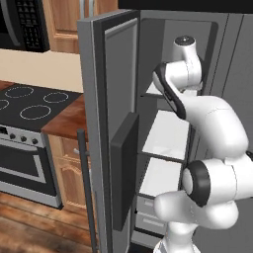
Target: Store the kebab skewer in the freezer for long-term storage. Close the freezer door after placing the cooked food.
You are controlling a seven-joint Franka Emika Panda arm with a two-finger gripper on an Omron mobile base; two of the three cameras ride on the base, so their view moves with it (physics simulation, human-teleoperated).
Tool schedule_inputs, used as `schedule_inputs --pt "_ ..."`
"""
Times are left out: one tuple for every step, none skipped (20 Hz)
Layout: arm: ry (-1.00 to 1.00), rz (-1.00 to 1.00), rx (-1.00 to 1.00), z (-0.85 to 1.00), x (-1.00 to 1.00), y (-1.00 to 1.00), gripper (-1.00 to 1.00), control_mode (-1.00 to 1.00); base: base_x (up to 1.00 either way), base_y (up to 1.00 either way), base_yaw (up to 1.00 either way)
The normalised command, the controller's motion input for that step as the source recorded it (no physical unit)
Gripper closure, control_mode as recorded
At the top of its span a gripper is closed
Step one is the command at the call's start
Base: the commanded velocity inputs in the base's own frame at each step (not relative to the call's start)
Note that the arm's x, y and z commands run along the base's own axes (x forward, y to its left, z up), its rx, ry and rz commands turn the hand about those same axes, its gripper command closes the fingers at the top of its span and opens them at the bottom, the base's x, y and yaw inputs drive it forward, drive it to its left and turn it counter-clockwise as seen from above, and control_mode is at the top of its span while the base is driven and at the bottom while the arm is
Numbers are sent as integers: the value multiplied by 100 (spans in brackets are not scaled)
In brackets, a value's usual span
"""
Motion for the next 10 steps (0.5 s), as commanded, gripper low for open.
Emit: schedule_inputs --pt "3 0 0 0 44 -24 100 -100 0 0 0" --pt "1 0 0 0 41 -22 100 -100 0 0 0" --pt "2 0 0 0 44 -23 100 -100 0 0 0" --pt "1 0 0 -2 51 -16 100 -100 0 0 0" --pt "0 -1 0 -1 57 -6 100 -100 0 0 0" --pt "2 -3 0 0 60 0 100 -100 0 0 0" --pt "5 -4 0 0 61 0 100 -100 0 0 0" --pt "4 -4 0 0 59 0 100 -100 0 0 0" --pt "6 -4 0 0 59 0 100 -100 0 0 0" --pt "7 -3 0 0 54 -4 100 -100 0 0 0"
